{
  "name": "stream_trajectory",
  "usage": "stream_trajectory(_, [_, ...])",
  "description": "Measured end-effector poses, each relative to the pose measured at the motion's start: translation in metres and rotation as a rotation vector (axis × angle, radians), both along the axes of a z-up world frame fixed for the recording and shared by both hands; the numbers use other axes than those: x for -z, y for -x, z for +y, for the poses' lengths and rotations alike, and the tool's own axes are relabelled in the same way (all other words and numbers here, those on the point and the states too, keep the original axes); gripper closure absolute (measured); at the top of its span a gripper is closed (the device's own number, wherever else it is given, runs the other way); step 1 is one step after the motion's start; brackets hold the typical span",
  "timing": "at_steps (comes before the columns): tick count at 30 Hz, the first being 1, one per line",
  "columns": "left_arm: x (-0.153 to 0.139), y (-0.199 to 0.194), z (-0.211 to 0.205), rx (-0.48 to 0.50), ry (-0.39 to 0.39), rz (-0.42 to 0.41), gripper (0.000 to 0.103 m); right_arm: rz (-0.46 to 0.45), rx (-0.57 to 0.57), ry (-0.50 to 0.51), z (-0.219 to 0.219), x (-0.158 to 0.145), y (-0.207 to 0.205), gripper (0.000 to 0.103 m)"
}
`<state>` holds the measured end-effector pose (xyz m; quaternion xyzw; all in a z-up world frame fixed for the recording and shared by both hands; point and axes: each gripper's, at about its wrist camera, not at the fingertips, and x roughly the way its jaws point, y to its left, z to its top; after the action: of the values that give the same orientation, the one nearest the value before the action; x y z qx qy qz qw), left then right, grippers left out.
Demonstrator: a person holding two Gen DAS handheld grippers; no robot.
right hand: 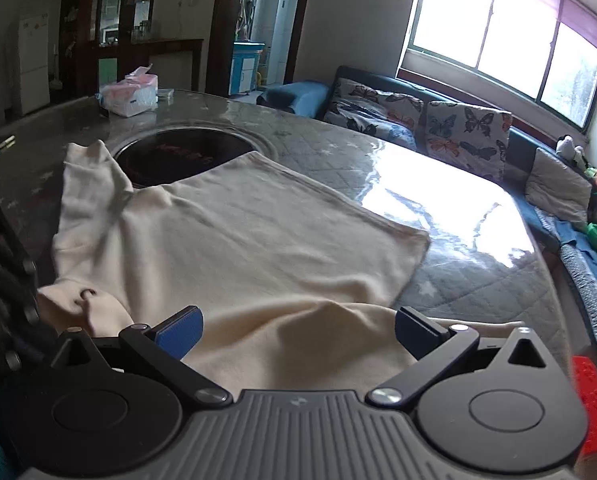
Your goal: Fold clothes
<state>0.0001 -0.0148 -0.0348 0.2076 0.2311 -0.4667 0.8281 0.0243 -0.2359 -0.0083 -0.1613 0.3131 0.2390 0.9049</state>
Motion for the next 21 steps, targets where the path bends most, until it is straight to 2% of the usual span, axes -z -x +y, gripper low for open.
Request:
stream_trajectory(2, [-0.003,-0.002,0.001,-0.014,0.003,0.014,0.097,0.021,-0.014,-0.016,0.004,0.008,-0.003,0.0])
stream_trajectory(4, [-0.009,-0.003,0.009,-0.035,0.018,0.02,0.089,0.045,-0.011,-0.019,0.005,0.017,-0.009,0.0])
stream_trajectory(5, [-0.012,-0.004,0.013,-0.046,0.026,0.024,0.078,0.061,-0.005,-0.02,0.004,0.022,-0.012,0.0])
stream_trajectory(6, [-0.015,-0.005,0.017,-0.057,0.034,0.027,0.063,0.077,0.004,-0.022,0.003,0.025,-0.014,0.0])
stream_trajectory(7, [-0.02,-0.005,0.024,-0.076,0.044,0.019,0.057,0.089,0.012,-0.025,0.0,0.028,-0.014,0.0])
stream_trajectory(13, [-0.034,-0.034,0.047,-0.252,0.072,0.002,0.054,0.156,0.065,-0.075,-0.024,0.041,-0.011,0.0])
stream_trajectory(17, [-0.031,-0.076,0.06,-0.422,0.105,0.047,0.048,0.164,0.088,-0.069,-0.032,0.041,-0.008,0.0])
stream_trajectory(21, [-0.016,-0.116,0.07,-0.563,0.117,0.115,0.045,0.176,0.095,-0.052,-0.038,0.04,-0.007,0.0])
